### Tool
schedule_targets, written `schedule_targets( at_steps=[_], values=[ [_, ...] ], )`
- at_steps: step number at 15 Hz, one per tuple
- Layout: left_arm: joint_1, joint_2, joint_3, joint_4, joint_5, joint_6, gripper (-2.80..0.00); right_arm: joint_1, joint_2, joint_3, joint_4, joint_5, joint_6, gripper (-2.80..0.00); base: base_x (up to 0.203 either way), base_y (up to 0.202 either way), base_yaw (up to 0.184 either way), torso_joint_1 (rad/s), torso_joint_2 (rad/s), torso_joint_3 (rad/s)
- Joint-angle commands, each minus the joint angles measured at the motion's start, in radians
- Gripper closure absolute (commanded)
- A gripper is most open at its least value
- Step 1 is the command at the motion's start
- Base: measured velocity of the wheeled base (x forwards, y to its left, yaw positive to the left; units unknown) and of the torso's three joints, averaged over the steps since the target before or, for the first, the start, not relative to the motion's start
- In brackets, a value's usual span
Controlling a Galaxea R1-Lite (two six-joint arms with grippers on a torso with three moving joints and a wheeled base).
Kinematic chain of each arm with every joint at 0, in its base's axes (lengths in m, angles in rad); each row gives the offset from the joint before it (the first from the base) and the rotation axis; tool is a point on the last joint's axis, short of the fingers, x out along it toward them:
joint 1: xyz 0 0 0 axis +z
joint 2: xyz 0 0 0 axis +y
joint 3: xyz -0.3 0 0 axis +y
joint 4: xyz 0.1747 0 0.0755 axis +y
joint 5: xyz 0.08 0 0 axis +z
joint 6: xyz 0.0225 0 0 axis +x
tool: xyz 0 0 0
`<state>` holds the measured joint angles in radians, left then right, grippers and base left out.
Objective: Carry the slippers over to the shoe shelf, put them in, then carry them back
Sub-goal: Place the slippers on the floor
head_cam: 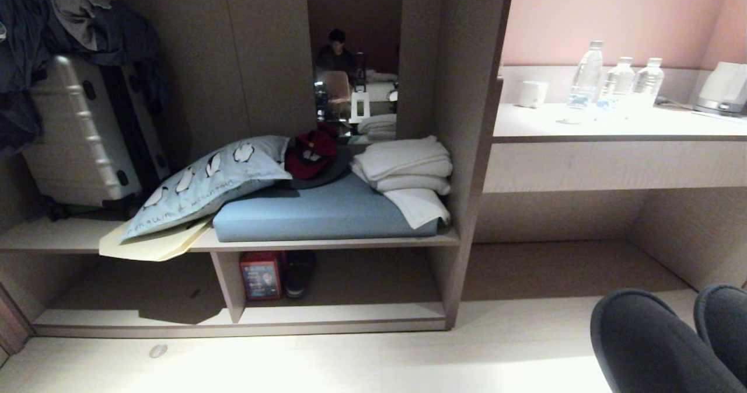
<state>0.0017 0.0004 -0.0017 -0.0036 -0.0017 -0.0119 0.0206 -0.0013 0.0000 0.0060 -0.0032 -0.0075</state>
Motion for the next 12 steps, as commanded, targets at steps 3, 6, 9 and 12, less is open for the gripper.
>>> schedule_targets(
  at_steps=[3,6,9,12],
  values=[
    [0.000,0.000,0.000,-0.001,0.000,0.001,0.00,-0.001,0.001,0.000,0.000,0.000,0.000,0.00,0.000,-0.198,0.004,0.003,0.00,0.003],
    [0.000,0.000,0.000,-0.001,0.001,0.000,0.00,0.000,0.001,0.000,0.000,0.000,0.000,0.00,0.000,-0.197,0.003,-0.001,0.00,0.006],
    [0.000,0.000,0.000,-0.001,0.000,0.000,0.00,0.000,0.001,0.000,0.000,0.000,0.000,0.00,0.000,-0.197,0.002,0.004,0.00,0.003],
    [0.000,0.000,0.000,-0.001,0.001,0.000,0.00,0.001,0.001,0.000,0.000,0.000,0.000,0.00,0.000,-0.199,0.001,0.003,0.00,0.003]
  ],
)
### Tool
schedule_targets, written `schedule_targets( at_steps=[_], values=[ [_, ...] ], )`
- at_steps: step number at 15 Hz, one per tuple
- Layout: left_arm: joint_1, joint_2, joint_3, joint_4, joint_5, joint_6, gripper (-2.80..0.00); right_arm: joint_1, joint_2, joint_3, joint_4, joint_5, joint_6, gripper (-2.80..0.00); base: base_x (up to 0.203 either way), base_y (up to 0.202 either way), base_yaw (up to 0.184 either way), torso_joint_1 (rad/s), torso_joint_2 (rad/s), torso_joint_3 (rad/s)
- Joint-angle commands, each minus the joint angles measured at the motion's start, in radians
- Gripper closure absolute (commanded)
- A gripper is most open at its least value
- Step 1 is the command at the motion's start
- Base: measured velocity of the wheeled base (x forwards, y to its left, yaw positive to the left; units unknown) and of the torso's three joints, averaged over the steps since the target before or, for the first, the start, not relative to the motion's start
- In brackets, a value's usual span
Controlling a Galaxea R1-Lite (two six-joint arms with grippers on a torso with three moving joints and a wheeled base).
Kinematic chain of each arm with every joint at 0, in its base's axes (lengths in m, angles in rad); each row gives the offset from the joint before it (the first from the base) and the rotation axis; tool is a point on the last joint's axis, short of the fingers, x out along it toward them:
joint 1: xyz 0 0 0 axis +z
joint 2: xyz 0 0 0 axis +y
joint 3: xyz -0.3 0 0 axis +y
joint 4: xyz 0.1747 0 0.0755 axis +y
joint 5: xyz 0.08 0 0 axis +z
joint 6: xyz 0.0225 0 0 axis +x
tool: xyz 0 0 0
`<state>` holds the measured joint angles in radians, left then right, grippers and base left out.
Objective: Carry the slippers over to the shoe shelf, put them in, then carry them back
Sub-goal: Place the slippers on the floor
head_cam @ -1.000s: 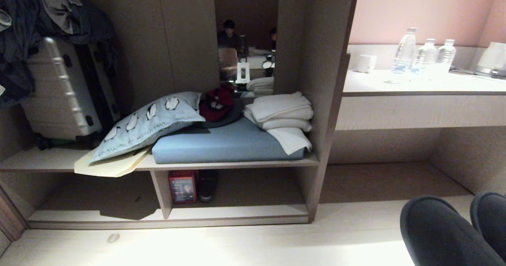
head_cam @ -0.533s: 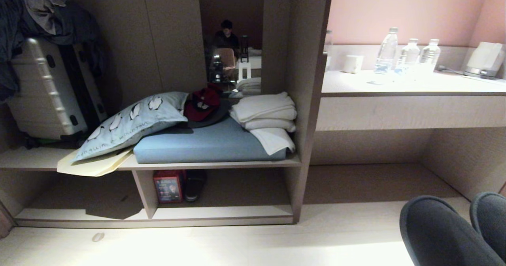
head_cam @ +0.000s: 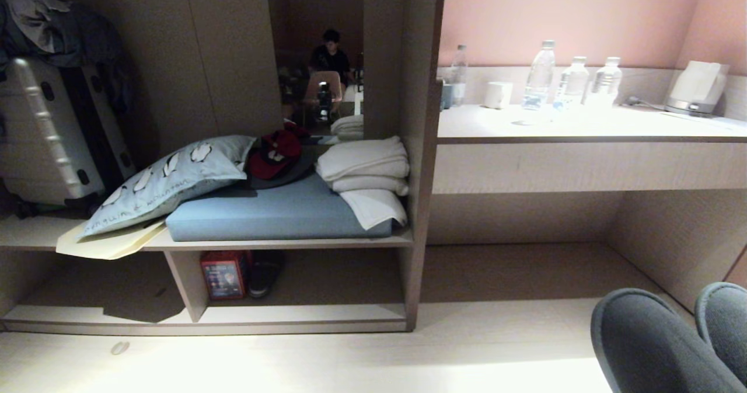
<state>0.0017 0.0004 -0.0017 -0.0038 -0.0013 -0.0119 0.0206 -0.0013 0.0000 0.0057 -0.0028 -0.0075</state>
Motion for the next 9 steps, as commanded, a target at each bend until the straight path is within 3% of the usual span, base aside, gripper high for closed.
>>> schedule_targets(
  at_steps=[1,9],
  values=[
    [0.001,0.000,0.000,-0.001,0.000,0.000,0.00,-0.001,0.001,0.000,0.000,0.000,0.000,0.00,0.000,-0.197,0.005,0.003,0.01,0.007],
    [0.001,0.000,0.000,-0.001,0.000,0.000,0.00,-0.001,0.001,0.000,0.000,0.000,0.000,0.00,0.000,-0.195,0.003,0.003,0.00,0.002]
  ],
)
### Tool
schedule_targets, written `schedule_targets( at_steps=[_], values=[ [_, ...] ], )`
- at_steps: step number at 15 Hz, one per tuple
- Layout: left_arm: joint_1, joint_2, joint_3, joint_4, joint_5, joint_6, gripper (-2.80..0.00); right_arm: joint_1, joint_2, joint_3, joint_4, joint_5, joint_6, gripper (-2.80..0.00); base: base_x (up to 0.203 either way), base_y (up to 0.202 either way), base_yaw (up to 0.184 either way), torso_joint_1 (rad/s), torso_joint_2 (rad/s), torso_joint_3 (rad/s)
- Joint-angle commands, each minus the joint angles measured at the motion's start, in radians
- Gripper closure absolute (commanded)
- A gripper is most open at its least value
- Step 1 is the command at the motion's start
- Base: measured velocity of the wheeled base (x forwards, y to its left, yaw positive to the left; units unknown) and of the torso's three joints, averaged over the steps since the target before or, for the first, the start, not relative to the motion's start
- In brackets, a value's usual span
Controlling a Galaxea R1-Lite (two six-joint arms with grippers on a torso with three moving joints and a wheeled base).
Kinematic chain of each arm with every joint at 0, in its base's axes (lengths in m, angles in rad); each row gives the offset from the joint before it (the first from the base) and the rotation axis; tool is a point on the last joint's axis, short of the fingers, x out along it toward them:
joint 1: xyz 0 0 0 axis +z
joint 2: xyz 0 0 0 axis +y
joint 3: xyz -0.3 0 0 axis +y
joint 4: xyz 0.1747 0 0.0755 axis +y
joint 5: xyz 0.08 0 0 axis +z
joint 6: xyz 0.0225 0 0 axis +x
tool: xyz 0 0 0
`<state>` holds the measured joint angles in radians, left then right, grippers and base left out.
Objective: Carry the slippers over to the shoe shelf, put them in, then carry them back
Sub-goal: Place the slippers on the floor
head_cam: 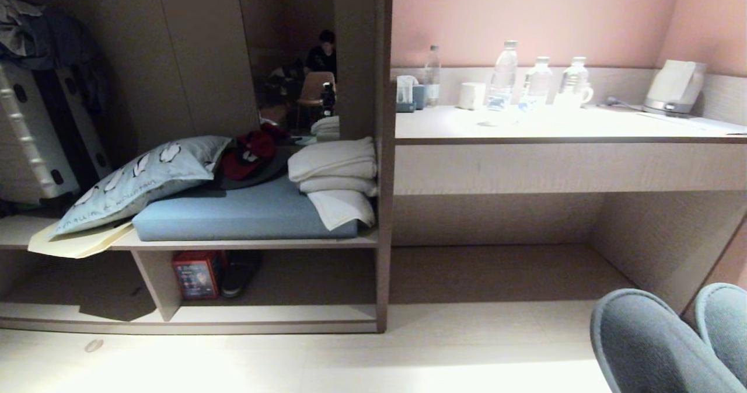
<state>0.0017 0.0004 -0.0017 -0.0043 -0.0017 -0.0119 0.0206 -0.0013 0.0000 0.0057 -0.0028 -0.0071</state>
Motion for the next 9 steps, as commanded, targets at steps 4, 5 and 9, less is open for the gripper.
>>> schedule_targets(
  at_steps=[4,5,9],
  values=[
    [0.001,0.000,0.000,0.000,0.000,0.000,0.00,-0.001,0.001,0.000,0.000,0.000,-0.001,0.00,0.000,-0.197,0.003,0.002,0.00,0.000],
    [0.000,0.000,0.000,0.000,0.002,0.000,0.00,0.001,0.001,0.000,0.000,0.000,-0.001,0.00,0.000,-0.198,0.004,0.000,0.00,0.002],
    [0.001,0.000,0.000,0.000,0.000,0.000,0.00,-0.001,0.001,0.000,0.000,0.000,-0.001,0.00,0.000,-0.196,0.002,0.003,0.00,0.003]
  ],
)
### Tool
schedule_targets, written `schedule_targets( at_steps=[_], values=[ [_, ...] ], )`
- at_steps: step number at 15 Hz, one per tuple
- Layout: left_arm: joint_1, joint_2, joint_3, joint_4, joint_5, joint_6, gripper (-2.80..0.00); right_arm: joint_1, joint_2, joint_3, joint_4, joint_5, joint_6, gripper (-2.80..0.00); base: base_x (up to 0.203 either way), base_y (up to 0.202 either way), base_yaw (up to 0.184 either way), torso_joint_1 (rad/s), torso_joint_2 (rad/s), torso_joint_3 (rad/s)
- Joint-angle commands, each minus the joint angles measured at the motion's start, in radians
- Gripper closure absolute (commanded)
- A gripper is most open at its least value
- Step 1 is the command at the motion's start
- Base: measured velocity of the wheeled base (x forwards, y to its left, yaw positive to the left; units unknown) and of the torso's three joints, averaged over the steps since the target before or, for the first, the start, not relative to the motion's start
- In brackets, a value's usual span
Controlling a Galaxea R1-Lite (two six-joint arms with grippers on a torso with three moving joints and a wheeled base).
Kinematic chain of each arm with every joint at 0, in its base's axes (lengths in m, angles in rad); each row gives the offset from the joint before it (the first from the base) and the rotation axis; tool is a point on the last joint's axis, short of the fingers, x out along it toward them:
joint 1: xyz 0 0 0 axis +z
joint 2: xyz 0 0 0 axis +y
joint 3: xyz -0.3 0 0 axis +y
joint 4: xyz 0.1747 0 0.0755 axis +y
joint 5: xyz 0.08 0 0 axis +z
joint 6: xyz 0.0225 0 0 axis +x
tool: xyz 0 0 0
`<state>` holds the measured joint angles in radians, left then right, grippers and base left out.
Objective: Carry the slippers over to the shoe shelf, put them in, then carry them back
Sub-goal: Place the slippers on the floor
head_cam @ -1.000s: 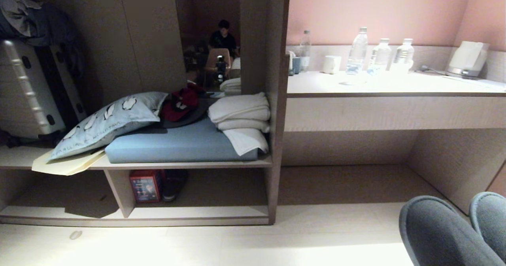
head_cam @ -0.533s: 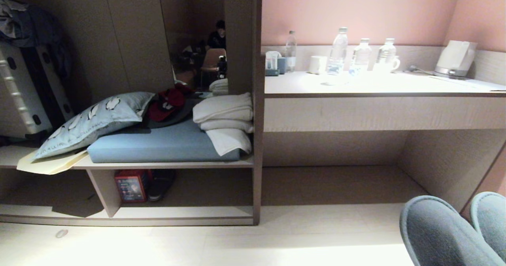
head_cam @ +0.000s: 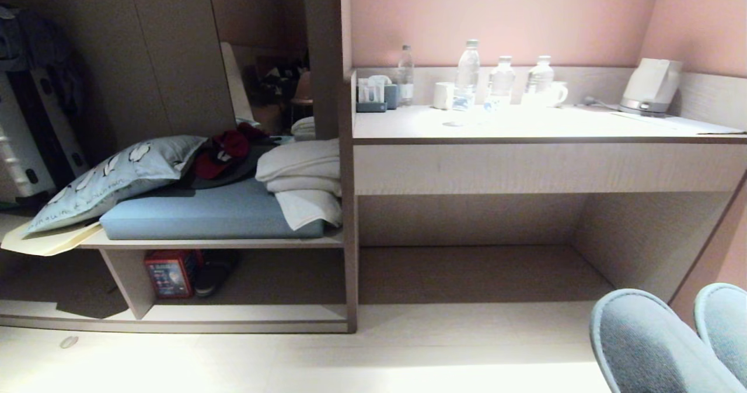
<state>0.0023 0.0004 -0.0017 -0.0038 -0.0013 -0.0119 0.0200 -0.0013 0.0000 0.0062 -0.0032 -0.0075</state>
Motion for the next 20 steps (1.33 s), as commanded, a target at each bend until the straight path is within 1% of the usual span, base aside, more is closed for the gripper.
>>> schedule_targets(
  at_steps=[1,20],
  values=[
    [0.001,0.000,0.000,-0.001,0.000,0.000,0.00,0.000,0.001,0.000,0.000,0.000,0.000,0.00,0.000,-0.195,0.000,-0.001,0.00,0.007],
    [0.001,0.000,0.000,-0.001,0.000,0.000,0.00,0.000,0.001,0.000,0.000,0.000,0.000,0.00,0.000,-0.196,0.002,0.001,0.00,0.001]
  ],
)
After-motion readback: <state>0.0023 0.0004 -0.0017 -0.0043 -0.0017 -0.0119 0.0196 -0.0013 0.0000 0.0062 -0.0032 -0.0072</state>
